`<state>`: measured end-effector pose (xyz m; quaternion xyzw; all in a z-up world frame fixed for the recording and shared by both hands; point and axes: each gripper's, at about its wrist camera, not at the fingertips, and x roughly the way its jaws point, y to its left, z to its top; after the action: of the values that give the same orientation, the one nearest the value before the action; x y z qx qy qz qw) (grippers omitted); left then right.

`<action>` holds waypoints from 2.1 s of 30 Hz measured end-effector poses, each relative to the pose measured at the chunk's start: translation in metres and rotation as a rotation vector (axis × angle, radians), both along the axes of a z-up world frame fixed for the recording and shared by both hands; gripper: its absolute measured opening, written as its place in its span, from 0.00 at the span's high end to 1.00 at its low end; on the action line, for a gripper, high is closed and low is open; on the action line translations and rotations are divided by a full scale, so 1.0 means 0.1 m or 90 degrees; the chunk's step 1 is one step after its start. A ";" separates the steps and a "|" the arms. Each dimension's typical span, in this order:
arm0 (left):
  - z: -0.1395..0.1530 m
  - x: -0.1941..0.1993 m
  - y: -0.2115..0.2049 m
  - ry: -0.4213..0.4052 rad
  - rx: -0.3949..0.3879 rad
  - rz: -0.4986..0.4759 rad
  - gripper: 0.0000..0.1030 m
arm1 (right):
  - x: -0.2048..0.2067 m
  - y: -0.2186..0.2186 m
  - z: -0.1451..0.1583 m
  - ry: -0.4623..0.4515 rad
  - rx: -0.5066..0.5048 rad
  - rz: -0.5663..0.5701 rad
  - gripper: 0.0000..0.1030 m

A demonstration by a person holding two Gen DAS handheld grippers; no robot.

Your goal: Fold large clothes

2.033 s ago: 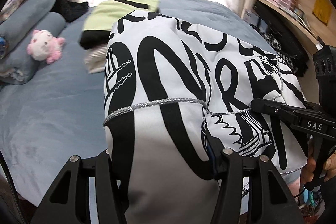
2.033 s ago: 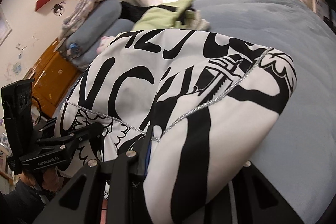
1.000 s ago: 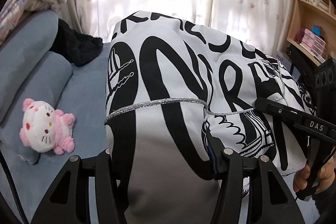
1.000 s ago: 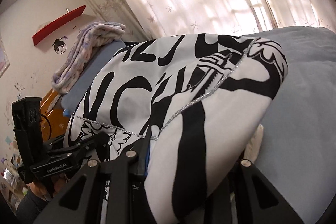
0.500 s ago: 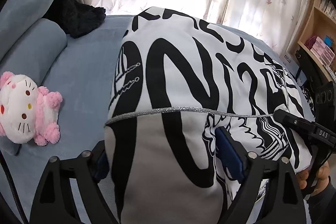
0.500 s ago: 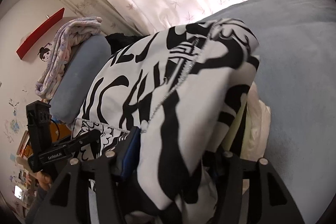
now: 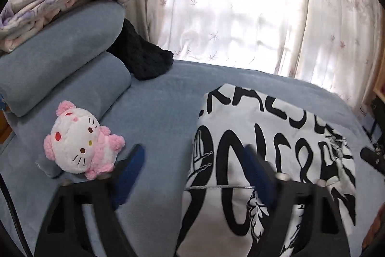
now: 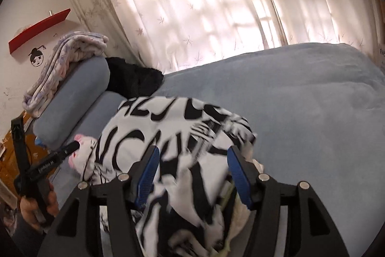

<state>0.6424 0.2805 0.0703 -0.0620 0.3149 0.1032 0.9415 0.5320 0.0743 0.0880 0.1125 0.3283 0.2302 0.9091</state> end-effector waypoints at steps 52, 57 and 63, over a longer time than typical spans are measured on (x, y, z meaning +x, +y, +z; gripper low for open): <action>1.13 -2.42 -1.12 -0.001 -0.037 0.011 0.12 | -2.31 -0.97 1.07 -0.019 -0.122 -0.008 0.29; 1.37 -3.00 -1.45 -0.015 -0.041 -0.012 0.10 | -2.83 -1.29 1.36 -0.034 -0.125 -0.005 0.26; 1.43 -3.70 -1.89 -0.028 -0.032 -0.057 0.09 | -3.41 -1.58 1.47 -0.039 -0.115 0.017 0.25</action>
<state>0.2729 0.0918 0.2130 -0.0738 0.2991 0.0513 0.9500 0.1907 -0.0835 0.2349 0.0190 0.3215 0.2148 0.9220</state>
